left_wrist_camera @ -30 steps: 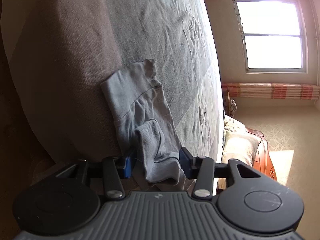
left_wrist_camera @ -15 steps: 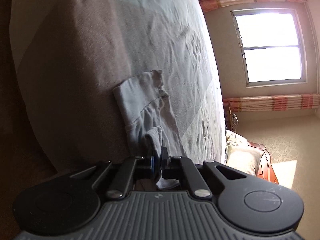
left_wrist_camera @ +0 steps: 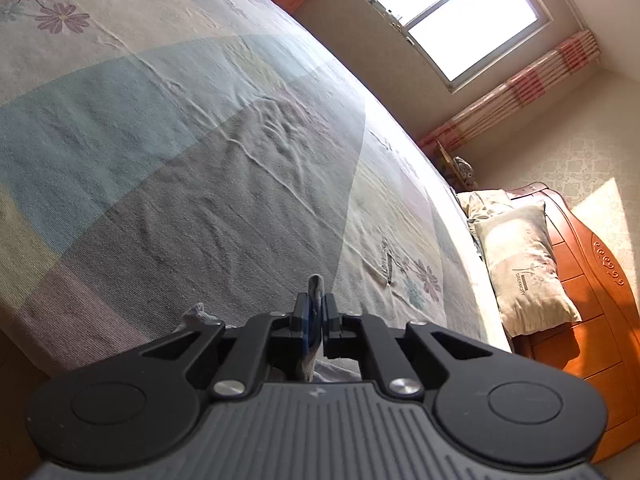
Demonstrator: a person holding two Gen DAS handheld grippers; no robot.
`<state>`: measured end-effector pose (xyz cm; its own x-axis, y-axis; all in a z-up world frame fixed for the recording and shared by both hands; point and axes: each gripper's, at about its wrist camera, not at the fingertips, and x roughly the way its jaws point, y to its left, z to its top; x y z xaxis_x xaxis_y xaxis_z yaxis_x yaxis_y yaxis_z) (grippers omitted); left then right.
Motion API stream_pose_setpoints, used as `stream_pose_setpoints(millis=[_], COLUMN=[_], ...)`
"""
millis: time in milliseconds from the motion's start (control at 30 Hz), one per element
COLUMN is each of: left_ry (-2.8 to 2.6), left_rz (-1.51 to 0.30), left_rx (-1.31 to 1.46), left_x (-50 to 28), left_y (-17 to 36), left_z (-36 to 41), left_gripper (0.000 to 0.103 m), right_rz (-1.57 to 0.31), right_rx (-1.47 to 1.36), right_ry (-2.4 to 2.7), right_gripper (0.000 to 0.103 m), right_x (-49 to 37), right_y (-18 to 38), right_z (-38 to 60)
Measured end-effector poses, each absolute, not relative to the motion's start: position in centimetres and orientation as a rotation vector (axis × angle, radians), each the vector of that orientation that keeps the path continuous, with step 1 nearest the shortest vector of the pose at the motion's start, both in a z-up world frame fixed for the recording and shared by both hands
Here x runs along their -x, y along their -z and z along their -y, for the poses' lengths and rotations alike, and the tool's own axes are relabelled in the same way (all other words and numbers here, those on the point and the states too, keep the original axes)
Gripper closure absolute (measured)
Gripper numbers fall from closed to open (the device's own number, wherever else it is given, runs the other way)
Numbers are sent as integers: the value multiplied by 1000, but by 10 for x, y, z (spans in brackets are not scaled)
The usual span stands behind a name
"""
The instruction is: Fold clothes
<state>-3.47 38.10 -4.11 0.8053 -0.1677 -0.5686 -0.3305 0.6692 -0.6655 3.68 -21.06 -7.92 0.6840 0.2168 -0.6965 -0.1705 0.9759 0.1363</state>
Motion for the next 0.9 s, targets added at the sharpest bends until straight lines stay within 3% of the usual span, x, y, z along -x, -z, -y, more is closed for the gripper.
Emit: stream_pose_setpoints(millis=[233,400,433,467,533,600,800,900], left_ry=[-106,-86,-75,-63,-31,-2,43,47], left_rz=[-613,-763,-795,-826,-866,-892,-919,-881], left_rx=[868,659,607,555,453,367,331,359], left_x=[45,37,35,33,29,27,30,40], left_y=[45,41,43,46,52,58,86,89], left_z=[-393,-368,-359,-348,-326,-305,-282,-285], left_gripper=[99,96,89,79,70,68,58,53], right_rz=[-793,-795,-795,-794,-793,-791,-824,-820], right_rx=[-12,53,66,80,106,133,243,317], right_ry=[-329,-520,-558,-596,-672,-748,-942,-1005], right_gripper=[8,11,14,24,40,65,78,78], right_x=[-48,-65,-69,-72,-79,-86,-116,-124], right_y=[68,55,52,49,44,38,45,51], right_z=[184,142,134,126,109,92,-2,-42])
